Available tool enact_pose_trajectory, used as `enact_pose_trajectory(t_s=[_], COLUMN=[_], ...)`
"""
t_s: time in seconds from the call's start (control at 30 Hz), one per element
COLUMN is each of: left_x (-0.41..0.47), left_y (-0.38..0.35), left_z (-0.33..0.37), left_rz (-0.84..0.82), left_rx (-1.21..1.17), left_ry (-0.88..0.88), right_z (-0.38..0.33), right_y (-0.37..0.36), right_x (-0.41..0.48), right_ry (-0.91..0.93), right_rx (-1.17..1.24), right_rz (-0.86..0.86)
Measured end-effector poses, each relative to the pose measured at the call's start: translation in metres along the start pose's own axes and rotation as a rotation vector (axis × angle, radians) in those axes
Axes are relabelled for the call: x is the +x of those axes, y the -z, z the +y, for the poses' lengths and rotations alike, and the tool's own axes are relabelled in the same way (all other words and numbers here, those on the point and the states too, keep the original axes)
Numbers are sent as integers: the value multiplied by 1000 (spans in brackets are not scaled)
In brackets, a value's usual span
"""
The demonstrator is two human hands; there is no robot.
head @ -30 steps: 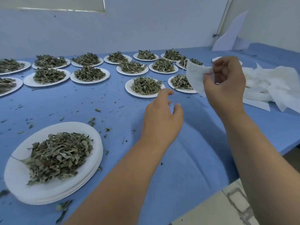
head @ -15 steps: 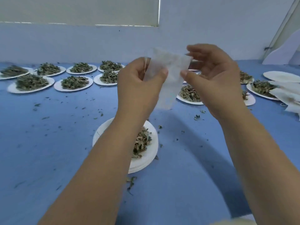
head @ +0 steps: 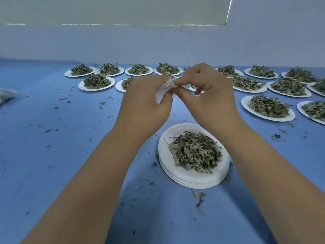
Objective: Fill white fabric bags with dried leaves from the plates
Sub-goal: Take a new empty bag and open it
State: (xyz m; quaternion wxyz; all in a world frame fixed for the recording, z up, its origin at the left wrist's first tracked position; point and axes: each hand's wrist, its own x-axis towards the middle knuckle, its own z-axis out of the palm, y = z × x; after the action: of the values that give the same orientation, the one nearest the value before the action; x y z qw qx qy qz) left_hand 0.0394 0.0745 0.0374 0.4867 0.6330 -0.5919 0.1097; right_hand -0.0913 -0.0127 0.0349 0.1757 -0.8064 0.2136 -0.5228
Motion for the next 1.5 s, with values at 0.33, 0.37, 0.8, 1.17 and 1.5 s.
enact_pose_trajectory(t_s=[0.33,0.37,0.8,1.17,1.5], left_x=[-13,-13,-15,-17,-20], left_y=[-23,-22,9,10,0], left_z=[-31,-34,-36,-39,-39], left_rz=[-36,-78,-755,-516,-373], left_rx=[105,87,-220,-177,-12], left_ry=[0,42,234,150,121], right_z=[12,11,-2,-14,-17], right_y=[1,1,7,9,10], right_x=[-17,-18,-26,-27,-27], right_ry=[35,60,44,73,-62], right_rx=[-159,-176,-69,-30,-65], right_rz=[-218,-233,-596,-530,-576])
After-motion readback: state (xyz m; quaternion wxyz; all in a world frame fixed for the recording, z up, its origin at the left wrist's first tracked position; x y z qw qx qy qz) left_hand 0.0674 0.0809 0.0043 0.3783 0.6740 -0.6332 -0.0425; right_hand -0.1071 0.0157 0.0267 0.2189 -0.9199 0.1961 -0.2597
